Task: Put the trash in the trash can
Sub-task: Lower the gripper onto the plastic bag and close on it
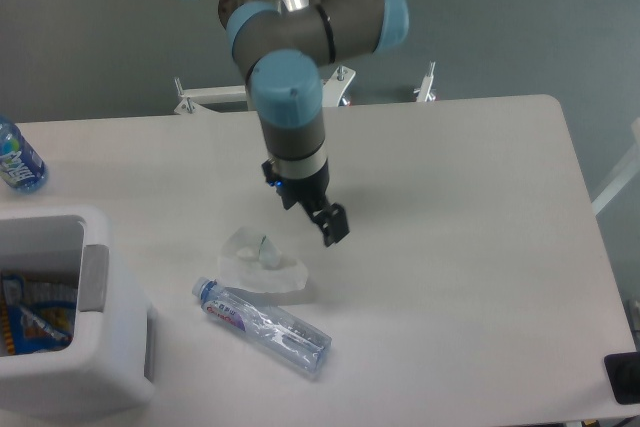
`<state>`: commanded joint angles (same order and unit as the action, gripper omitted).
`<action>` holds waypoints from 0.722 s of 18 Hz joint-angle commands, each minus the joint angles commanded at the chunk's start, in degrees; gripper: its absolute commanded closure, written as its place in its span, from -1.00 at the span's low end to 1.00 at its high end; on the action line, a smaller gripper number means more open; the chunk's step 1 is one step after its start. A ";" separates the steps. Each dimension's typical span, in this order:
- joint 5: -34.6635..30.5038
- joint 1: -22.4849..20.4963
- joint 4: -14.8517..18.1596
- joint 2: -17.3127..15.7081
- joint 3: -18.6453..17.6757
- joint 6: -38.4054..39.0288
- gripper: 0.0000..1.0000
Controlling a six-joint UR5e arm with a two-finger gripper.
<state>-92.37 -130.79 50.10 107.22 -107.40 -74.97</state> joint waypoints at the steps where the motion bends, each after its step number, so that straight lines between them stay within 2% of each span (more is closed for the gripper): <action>1: 0.00 0.27 0.00 0.18 -0.52 0.00 -1.00; 7: -0.09 3.61 -2.11 2.46 -1.58 0.79 -1.00; 11: -0.09 5.36 -4.65 4.48 -1.23 4.91 -1.00; 12: -0.52 5.46 -5.18 4.92 -1.15 5.79 -0.82; 13: -0.53 5.37 -5.36 5.01 -0.88 6.58 -0.50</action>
<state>-92.90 -125.42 44.74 112.24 -108.28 -68.39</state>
